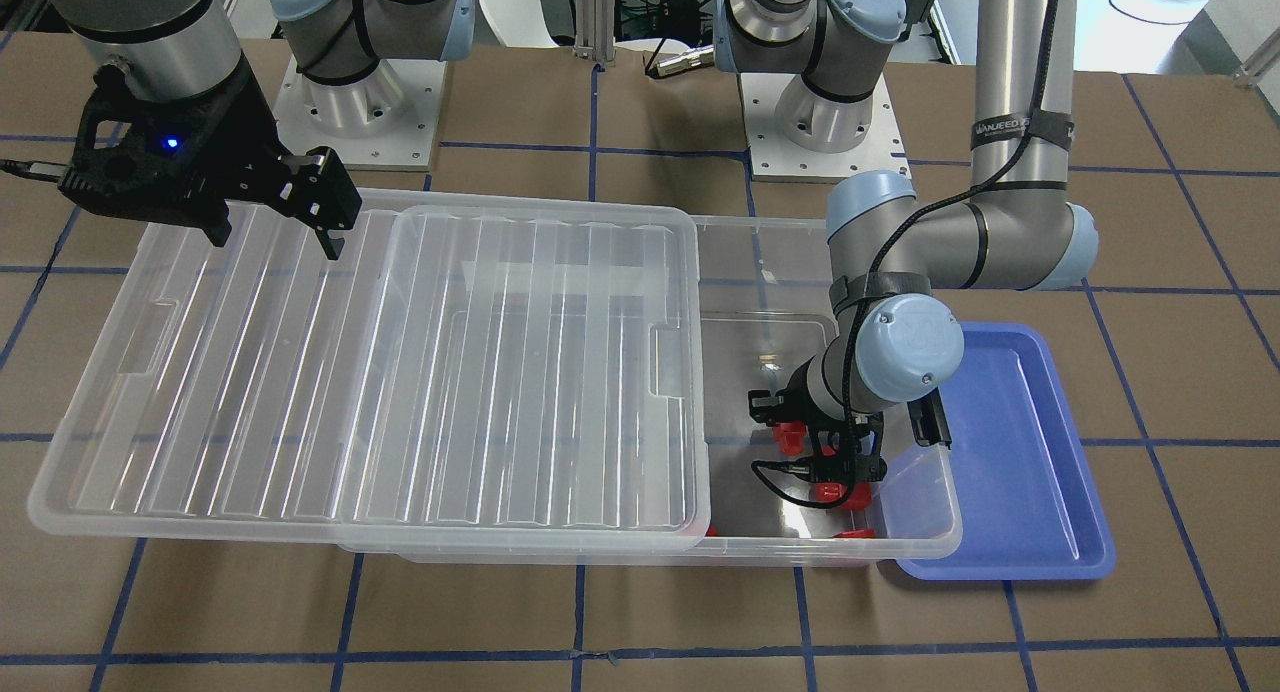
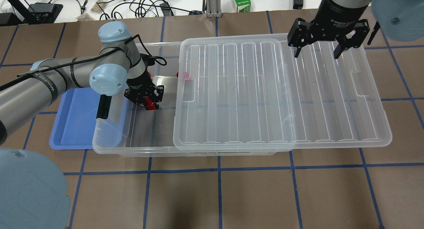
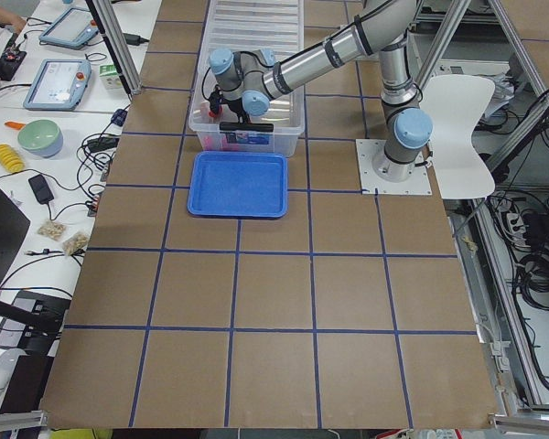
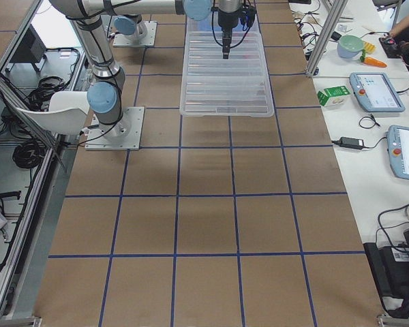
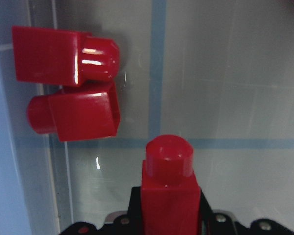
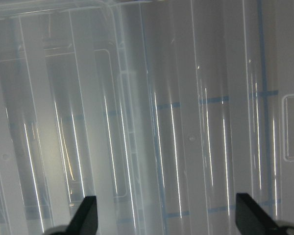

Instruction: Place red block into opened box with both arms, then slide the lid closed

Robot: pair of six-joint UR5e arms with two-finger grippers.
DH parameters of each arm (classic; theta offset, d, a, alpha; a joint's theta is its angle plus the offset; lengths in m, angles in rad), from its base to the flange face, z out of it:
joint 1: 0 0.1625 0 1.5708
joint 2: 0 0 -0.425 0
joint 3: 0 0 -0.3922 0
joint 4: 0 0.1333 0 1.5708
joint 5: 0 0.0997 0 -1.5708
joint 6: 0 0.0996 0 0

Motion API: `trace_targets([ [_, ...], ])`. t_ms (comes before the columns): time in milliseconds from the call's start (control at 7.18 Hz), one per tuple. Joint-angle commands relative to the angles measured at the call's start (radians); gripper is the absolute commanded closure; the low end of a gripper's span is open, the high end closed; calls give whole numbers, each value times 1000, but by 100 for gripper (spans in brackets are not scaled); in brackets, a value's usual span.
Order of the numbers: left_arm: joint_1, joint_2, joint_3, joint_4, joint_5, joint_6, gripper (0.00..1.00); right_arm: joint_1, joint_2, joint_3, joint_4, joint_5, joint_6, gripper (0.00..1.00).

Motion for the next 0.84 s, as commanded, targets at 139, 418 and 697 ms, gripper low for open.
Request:
trace_targets([
  [139, -2, -21, -1, 6, 4, 3, 78, 4, 7, -1, -1, -4, -2, 0],
  [418, 0, -35, 1, 9, 4, 6, 0, 4, 7, -1, -3, -7, -8, 0],
  [697, 3, -18, 19, 5, 3, 6, 0, 4, 7, -3, -3, -9, -8, 0],
])
